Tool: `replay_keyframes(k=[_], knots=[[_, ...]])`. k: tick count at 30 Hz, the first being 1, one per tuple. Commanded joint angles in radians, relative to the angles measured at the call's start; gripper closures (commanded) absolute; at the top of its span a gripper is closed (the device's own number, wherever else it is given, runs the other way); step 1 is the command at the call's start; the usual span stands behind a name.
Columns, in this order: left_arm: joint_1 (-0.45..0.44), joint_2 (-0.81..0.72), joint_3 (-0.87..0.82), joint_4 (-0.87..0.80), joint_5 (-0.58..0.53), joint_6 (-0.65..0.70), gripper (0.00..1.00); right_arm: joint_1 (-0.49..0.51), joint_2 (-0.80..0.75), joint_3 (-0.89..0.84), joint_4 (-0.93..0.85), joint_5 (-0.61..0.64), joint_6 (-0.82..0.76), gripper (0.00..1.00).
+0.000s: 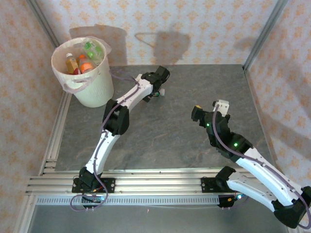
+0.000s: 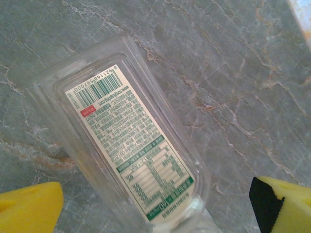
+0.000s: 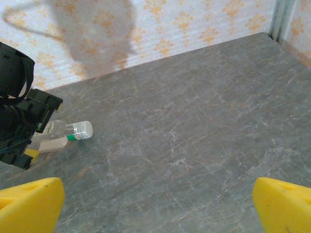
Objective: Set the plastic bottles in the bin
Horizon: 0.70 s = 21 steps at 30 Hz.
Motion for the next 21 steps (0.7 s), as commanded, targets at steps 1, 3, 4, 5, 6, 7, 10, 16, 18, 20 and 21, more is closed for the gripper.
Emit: replay_keyframes(k=[1,3,4,5,6,7,10,16,18,20,21], knots=[[0.022,0.018,0.050,-0.088,-0.066,-0.032,0.00,-0.003,-0.019,-0.021,-0.045,0.045,0.016,0.01],[0.031,0.033,0.049,-0.091,-0.066,-0.039,0.00,-0.003,-0.022,-0.017,-0.062,0.047,0.023,0.01],[0.033,0.040,0.049,-0.088,-0.070,-0.038,0.00,-0.003,-0.025,-0.017,-0.070,0.050,0.025,0.01],[0.034,0.047,0.049,-0.083,-0.072,-0.031,0.00,-0.004,-0.031,-0.018,-0.078,0.056,0.029,0.01],[0.036,0.055,0.049,-0.075,-0.069,-0.019,0.00,-0.004,-0.036,-0.018,-0.083,0.062,0.035,0.01],[0.038,0.060,0.049,-0.069,-0.063,-0.009,0.00,-0.004,-0.043,-0.020,-0.086,0.067,0.039,0.01],[0.039,0.067,0.040,-0.070,-0.070,0.012,0.00,-0.004,-0.067,-0.029,-0.088,0.072,0.040,0.01],[0.047,0.030,-0.032,0.001,-0.040,0.091,0.11,-0.003,-0.105,-0.044,-0.099,0.071,0.036,0.01],[0.047,-0.010,-0.103,0.065,-0.035,0.138,0.14,-0.003,-0.107,-0.046,-0.106,0.077,0.040,0.01],[0.044,-0.047,-0.167,0.111,-0.048,0.168,0.19,-0.003,-0.107,-0.049,-0.110,0.078,0.045,0.01],[0.046,-0.066,-0.194,0.123,-0.056,0.179,0.22,-0.004,-0.106,-0.051,-0.108,0.079,0.048,0.01]])
